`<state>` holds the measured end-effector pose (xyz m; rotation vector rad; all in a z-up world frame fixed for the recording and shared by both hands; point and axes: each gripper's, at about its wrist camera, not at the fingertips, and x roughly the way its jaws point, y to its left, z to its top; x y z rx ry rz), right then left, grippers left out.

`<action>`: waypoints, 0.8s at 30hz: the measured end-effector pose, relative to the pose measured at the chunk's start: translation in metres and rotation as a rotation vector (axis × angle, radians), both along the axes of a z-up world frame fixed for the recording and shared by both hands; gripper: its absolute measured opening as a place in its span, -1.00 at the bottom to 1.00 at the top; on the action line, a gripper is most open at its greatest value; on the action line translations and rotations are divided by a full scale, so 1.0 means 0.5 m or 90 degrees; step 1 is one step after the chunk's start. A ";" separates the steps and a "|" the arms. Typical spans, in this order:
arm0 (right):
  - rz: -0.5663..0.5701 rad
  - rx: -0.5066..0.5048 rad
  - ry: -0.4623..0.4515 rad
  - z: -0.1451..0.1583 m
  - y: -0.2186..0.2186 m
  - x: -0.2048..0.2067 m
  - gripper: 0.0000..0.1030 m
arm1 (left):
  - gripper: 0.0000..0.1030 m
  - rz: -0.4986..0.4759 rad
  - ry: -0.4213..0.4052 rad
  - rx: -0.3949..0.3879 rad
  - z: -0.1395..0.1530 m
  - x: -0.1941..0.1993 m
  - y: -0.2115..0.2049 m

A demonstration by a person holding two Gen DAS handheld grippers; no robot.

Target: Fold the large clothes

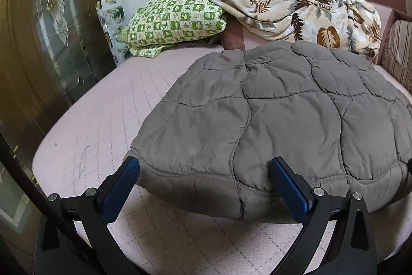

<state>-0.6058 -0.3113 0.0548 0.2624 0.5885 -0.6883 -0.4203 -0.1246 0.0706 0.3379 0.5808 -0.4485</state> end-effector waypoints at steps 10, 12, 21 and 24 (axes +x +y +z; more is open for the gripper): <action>-0.005 -0.012 0.009 0.001 0.004 0.003 0.84 | 0.96 0.001 0.000 0.013 -0.006 0.004 -0.006; -0.022 -0.005 0.006 0.000 -0.009 -0.004 0.84 | 0.96 0.000 0.000 0.015 -0.008 0.004 -0.008; -0.033 0.062 0.061 -0.047 -0.047 0.009 0.99 | 0.96 -0.003 0.004 0.024 -0.015 0.006 -0.013; -0.040 0.047 0.044 -0.034 -0.038 -0.002 0.99 | 0.96 -0.005 0.009 0.021 -0.012 0.008 -0.009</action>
